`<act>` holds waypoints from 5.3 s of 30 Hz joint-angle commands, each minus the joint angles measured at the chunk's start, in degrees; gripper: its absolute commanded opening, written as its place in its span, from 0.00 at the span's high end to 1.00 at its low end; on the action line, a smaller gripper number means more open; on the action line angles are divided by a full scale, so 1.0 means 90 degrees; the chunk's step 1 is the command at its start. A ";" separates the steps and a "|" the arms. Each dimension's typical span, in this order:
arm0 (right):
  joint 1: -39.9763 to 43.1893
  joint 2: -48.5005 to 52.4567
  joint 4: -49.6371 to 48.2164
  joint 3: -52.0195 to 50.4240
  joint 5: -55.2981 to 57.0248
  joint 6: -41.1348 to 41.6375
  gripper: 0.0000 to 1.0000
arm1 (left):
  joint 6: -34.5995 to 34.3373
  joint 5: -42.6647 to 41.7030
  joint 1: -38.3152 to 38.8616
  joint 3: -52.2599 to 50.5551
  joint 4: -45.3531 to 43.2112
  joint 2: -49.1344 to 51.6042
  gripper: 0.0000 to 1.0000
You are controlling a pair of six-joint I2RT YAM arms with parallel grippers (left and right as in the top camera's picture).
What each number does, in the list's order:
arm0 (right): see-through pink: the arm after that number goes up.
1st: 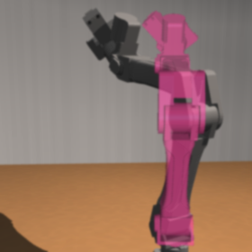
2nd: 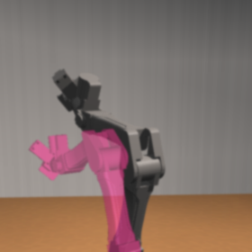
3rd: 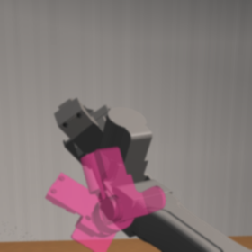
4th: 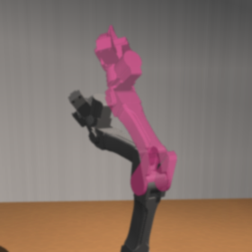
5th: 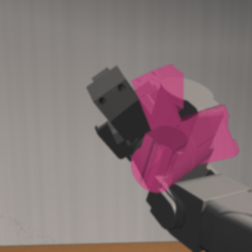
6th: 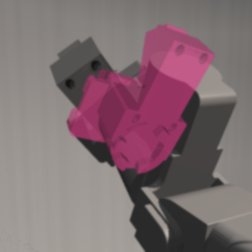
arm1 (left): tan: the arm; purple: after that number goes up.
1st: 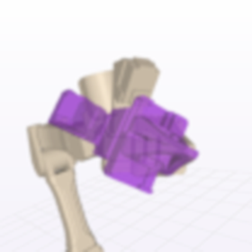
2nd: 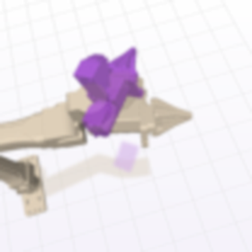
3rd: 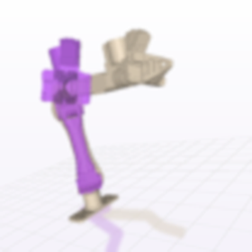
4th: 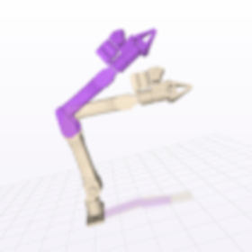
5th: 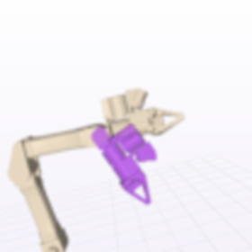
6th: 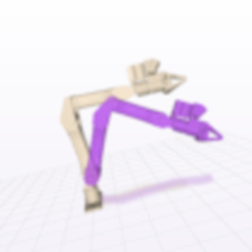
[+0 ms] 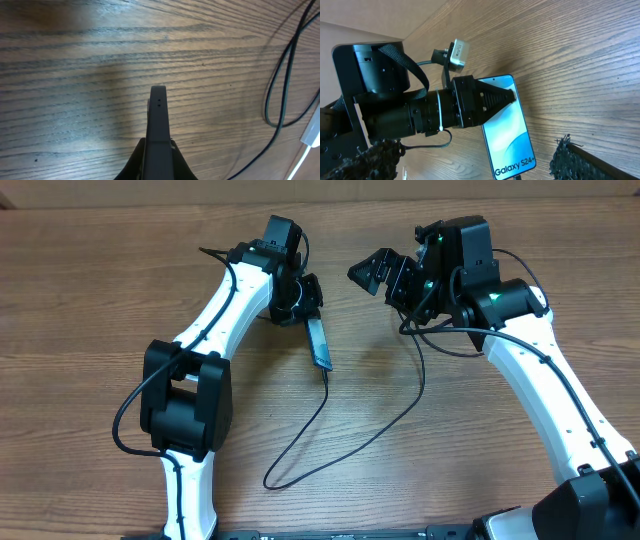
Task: Plug charger to phone and switch on socket
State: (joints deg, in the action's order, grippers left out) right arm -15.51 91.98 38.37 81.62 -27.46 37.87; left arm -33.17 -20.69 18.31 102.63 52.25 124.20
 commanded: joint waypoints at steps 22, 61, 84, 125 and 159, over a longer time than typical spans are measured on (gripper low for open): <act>-0.0007 -0.0143 -0.0041 0.0056 0.0172 -0.0051 0.00 | -0.0221 -0.0102 0.0053 -0.0449 -0.0306 0.0024 0.96; -0.0007 -0.0143 -0.0058 0.0056 0.0214 -0.0049 0.00 | 0.0544 0.0015 0.0185 -0.1389 -0.0374 0.0024 0.96; -0.0007 -0.0143 -0.0036 0.0056 0.0214 -0.0049 0.00 | 0.0542 0.0202 0.0185 -0.1401 -0.0381 0.0024 0.93; -0.0007 -0.0143 -0.0034 0.0056 0.0211 -0.0049 0.00 | 0.0542 0.0202 0.0185 -0.1401 -0.0347 0.0024 0.77; -0.0007 -0.0143 0.0015 0.0056 0.0211 -0.0049 0.00 | 0.0542 0.0202 0.0185 -0.1401 -0.0342 0.0024 0.68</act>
State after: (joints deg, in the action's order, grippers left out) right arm -15.51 91.98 38.63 81.62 -26.09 37.85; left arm -29.39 -19.03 19.53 90.35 49.06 124.20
